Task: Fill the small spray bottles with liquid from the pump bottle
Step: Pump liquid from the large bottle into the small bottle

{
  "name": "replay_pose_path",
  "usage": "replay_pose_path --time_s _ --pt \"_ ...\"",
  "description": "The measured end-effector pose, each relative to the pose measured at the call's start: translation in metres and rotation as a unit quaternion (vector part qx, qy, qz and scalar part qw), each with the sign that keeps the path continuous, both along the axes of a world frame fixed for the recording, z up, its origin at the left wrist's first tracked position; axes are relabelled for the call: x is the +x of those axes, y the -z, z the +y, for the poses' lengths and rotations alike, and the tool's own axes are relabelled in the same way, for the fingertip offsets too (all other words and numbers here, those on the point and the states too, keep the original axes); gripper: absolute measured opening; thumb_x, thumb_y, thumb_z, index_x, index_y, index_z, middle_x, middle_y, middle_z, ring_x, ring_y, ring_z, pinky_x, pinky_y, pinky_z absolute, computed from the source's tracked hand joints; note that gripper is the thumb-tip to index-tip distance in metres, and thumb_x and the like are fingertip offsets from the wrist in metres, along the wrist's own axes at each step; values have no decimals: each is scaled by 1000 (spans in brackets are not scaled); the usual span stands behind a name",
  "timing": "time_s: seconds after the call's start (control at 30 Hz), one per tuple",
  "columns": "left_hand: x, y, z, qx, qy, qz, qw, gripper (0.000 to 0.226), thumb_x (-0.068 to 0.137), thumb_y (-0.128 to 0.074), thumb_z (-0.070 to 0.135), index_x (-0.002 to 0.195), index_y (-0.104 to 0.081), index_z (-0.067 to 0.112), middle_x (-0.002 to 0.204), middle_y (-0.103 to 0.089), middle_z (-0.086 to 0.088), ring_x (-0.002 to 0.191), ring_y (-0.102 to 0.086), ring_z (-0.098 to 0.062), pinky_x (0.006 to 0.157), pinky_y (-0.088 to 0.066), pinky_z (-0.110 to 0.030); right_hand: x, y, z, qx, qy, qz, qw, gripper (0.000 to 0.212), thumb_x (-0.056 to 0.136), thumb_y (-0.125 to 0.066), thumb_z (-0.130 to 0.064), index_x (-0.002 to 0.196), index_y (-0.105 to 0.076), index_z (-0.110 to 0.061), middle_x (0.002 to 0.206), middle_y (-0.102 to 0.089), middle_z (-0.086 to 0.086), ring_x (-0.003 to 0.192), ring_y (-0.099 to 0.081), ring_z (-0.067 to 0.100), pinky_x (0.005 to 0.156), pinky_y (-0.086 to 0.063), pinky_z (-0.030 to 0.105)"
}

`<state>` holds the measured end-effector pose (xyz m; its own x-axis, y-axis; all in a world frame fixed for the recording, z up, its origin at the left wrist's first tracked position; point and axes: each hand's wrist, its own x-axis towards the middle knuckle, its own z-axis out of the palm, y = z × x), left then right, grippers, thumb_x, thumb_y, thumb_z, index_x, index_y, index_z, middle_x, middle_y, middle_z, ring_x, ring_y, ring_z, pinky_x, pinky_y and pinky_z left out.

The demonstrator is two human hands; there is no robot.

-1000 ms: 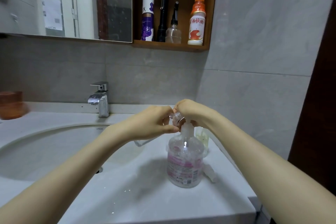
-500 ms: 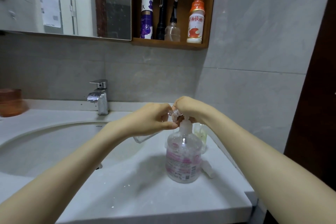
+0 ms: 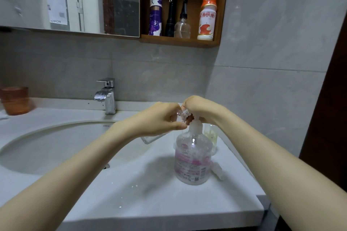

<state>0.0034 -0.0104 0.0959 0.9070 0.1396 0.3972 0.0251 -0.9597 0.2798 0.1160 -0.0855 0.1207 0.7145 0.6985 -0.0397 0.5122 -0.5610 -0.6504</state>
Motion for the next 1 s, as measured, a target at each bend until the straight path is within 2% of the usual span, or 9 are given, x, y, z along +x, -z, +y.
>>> replay_pose_path --time_s 0.13,0.2,0.3,0.4,0.5,0.67,0.77,0.87,1.0 --pt "2 1 2 -3 2 -11 1000 29 88 -63 31 100 -58 5 88 -62 -9 75 -49 -18 65 -37 -29 3 0 0 -1 0 -7 1000 34 90 -44 1 57 -46 -6 31 -47 1 43 -46 16 48 -34 22" --pt "4 4 3 0 -6 -10 1000 32 88 -63 34 103 -58 6 87 -61 -4 77 -51 -17 68 -38 -29 5 1 3 32 -10 0 999 32 92 -44 0 62 -45 -9 44 -51 4 52 -44 16 51 -37 23" --pt "4 7 5 -2 -14 -5 1000 36 87 -64 36 106 -58 6 89 -62 -5 78 -52 -18 69 -39 -30 3 5 6 2 -1 3 1000 30 91 -49 -1 62 -47 -9 34 -49 -2 55 -43 17 56 -36 24" --pt "3 4 1 -3 -11 -2 1000 34 88 -63 33 106 -59 6 88 -62 -6 77 -51 -18 67 -38 -29 7 4 4 23 -11 1 1000 30 92 -45 0 64 -47 -8 40 -53 0 59 -47 19 57 -39 25" --pt "1 1 0 2 -7 -3 1000 33 88 -63 33 106 -59 6 89 -63 -7 80 -54 -22 69 -39 -31 6 0 4 -38 -14 -23 999 30 91 -47 -3 62 -50 -6 52 -55 5 71 -51 26 60 -37 26" --pt "3 7 5 -4 -5 -19 1000 34 87 -64 34 105 -59 5 88 -63 -6 82 -56 -22 73 -41 -33 6 0 11 -113 -15 -76 991 32 90 -53 -8 59 -49 -8 24 -43 -5 53 -42 19 54 -34 24" --pt "4 10 8 -7 -8 -11 1000 36 86 -64 34 107 -58 5 88 -63 -5 82 -55 -22 75 -43 -37 4 0 20 -151 1 -119 981 35 93 -51 -13 59 -48 -11 22 -40 -9 53 -41 14 51 -33 21" --pt "3 7 6 -3 -11 -7 1000 37 87 -64 36 107 -58 5 90 -63 -7 84 -56 -24 75 -43 -38 9 0 21 -157 -4 -118 981 34 93 -51 -10 60 -50 -11 23 -41 -8 60 -47 21 52 -35 23" --pt "3 3 4 9 -7 -4 1000 36 87 -63 36 104 -58 5 90 -62 -8 84 -55 -25 75 -44 -39 13 1 13 -106 -9 -104 989 25 88 -52 -3 63 -52 -7 35 -48 -1 54 -43 20 51 -36 24"
